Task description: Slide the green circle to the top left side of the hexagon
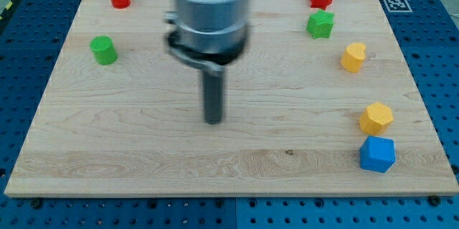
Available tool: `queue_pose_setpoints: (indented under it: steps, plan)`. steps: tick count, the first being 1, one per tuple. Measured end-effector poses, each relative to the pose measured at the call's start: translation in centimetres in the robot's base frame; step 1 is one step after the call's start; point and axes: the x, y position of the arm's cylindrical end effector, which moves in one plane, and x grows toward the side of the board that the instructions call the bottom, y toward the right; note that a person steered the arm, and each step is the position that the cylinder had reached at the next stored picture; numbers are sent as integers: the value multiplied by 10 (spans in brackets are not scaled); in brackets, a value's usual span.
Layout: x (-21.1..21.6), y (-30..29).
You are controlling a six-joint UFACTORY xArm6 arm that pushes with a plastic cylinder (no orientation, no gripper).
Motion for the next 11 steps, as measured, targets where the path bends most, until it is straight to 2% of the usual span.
queue_pose_setpoints:
  steps: [2, 3, 4, 5, 8, 11]
  plan:
    - [-64, -187]
    - [-71, -191]
    - [-117, -207]
    - [-127, -211]
    - [-121, -155]
    - [-118, 10]
